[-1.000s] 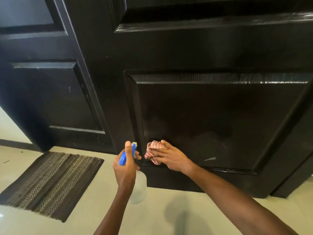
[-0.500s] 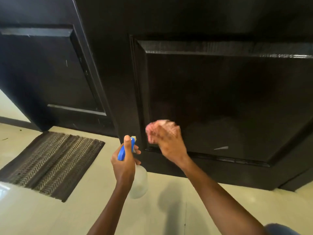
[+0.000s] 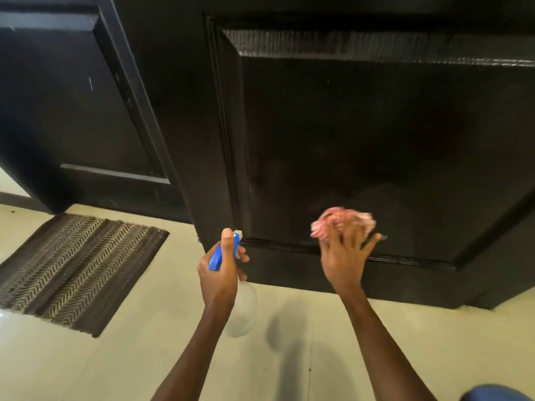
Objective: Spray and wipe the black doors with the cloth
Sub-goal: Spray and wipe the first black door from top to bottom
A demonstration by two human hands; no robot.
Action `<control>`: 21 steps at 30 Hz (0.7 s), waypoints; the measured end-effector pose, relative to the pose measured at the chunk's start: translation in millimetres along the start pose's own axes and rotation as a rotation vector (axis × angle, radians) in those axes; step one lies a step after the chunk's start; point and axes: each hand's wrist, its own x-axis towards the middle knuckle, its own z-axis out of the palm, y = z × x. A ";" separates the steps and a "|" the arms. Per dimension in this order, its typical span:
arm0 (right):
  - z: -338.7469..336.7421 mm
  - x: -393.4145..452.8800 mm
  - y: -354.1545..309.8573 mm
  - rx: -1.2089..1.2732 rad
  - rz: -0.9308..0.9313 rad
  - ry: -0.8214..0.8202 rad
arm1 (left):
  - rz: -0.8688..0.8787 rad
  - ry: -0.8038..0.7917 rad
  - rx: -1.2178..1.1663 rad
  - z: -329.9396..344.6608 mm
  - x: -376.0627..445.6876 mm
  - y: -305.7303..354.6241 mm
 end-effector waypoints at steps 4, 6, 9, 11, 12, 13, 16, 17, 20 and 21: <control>-16.4 37.1 -37.9 0.346 0.674 0.198 | 0.012 -0.028 -0.008 2.4 -2.3 2.9; -12.9 45.9 -66.0 0.378 0.633 0.231 | 0.014 -0.019 -0.006 3.8 -2.3 6.3; 16.5 10.0 -67.3 0.132 -0.222 -0.022 | 0.036 -0.008 -0.003 6.7 -2.6 12.2; 29.0 -2.8 -34.7 -0.015 -0.768 -0.257 | 0.059 -0.016 0.004 9.5 -3.3 15.8; 27.1 -0.7 -21.2 -0.089 -0.901 -0.299 | 0.071 -0.029 0.004 11.9 -3.2 17.9; 22.7 6.1 -12.3 -0.142 -0.938 -0.273 | 0.082 -0.044 0.002 14.9 -3.0 19.6; -6.8 34.1 1.1 -0.082 -0.608 -0.056 | 0.097 -0.069 -0.018 25.2 -4.1 23.4; -20.2 46.3 7.1 -0.067 -0.418 0.050 | 0.092 -0.071 -0.026 29.0 -3.8 25.8; -54.6 83.7 25.4 0.113 0.278 0.303 | 0.097 -0.084 -0.028 39.8 -3.4 30.7; -63.9 94.6 23.5 0.229 0.475 0.373 | 0.107 -0.096 -0.033 43.2 -3.8 31.9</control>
